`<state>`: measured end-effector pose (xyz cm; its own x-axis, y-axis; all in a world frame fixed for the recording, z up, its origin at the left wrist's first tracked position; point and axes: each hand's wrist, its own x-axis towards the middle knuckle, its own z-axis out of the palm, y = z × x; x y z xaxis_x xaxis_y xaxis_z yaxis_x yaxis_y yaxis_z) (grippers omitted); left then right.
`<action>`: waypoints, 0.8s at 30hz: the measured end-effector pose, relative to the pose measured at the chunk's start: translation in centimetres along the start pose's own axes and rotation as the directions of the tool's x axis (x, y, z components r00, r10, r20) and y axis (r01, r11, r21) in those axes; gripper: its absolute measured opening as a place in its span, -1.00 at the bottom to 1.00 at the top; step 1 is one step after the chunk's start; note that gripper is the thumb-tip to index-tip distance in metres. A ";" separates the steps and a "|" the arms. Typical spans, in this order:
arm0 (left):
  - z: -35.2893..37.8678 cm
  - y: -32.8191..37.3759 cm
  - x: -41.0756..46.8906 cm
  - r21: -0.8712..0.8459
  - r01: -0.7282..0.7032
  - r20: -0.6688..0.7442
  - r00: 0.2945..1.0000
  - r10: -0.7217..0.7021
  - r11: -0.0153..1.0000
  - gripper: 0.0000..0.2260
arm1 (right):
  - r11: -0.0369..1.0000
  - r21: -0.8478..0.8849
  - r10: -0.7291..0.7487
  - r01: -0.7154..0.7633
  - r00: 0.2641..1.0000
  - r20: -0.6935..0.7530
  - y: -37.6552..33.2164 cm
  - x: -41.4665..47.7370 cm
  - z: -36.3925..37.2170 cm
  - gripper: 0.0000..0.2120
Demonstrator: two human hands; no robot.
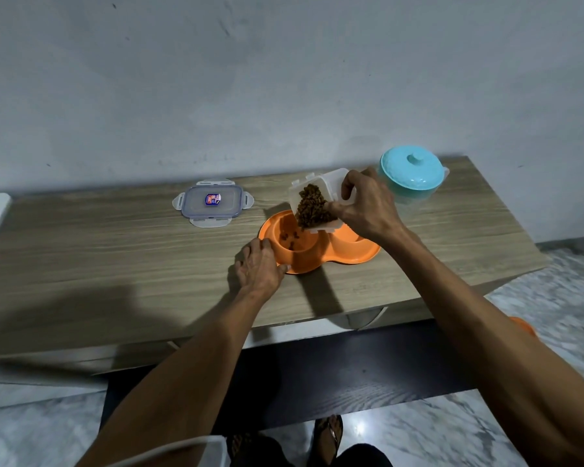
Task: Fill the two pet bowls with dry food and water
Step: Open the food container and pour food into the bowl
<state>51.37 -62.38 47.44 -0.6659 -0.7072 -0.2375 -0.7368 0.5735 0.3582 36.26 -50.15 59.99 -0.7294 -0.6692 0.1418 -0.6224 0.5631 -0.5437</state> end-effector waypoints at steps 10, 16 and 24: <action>-0.4 0.2 -0.4 0.008 0.013 0.006 1.000 -0.013 1.000 -0.38 | 1.000 0.001 -0.003 0.003 1.000 0.006 0.3 -0.1 0.2 -0.71; -0.5 0.3 -0.4 0.008 0.015 0.009 1.000 -0.015 1.000 -0.39 | 1.000 -0.007 -0.004 0.004 1.000 -0.003 0.3 -0.1 0.2 -0.71; -0.6 0.5 -0.5 0.010 0.018 0.016 1.000 -0.018 1.000 -0.39 | 1.000 0.000 -0.009 0.009 1.000 -0.009 0.4 0.0 0.3 -0.69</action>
<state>51.38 -62.02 48.29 -0.6541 -0.7107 -0.2588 -0.7499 0.5645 0.3450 36.10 -50.01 59.51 -0.7264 -0.6697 0.1546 -0.6289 0.5569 -0.5424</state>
